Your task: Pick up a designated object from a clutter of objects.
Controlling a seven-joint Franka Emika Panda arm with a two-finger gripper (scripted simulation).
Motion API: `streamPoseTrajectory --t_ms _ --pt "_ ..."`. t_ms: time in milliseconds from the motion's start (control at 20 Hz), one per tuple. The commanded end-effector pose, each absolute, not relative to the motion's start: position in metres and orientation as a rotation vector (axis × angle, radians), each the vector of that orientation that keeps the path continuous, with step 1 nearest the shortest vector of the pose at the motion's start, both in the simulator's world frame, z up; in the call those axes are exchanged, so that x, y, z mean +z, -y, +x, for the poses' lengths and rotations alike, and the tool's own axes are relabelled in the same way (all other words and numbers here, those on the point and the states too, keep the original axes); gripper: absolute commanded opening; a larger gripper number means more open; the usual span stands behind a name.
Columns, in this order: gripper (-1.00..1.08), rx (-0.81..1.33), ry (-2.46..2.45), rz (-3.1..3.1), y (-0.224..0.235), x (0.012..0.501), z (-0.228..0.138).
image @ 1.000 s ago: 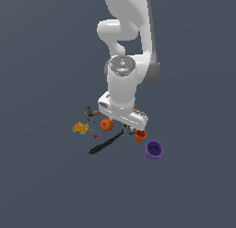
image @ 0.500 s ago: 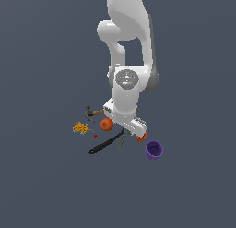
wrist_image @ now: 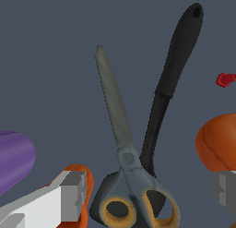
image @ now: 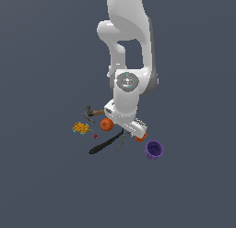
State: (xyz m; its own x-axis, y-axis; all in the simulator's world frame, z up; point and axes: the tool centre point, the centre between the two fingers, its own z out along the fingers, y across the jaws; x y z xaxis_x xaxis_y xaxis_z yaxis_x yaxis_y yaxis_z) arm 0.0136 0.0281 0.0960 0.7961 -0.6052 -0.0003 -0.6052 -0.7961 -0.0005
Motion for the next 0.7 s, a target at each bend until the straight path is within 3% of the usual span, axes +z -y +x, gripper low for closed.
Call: streamPoseTrajectory --t_ms 0,600,650 --pt "1.00 0.001 -1.004 -2.977 -0.028 0.089 0.013" --pt "1.00 0.000 -1.009 -2.975 -0.028 0.050 0.013" --pt "-1.00 0.000 -1.009 -2.975 -0.028 0.050 0.013"
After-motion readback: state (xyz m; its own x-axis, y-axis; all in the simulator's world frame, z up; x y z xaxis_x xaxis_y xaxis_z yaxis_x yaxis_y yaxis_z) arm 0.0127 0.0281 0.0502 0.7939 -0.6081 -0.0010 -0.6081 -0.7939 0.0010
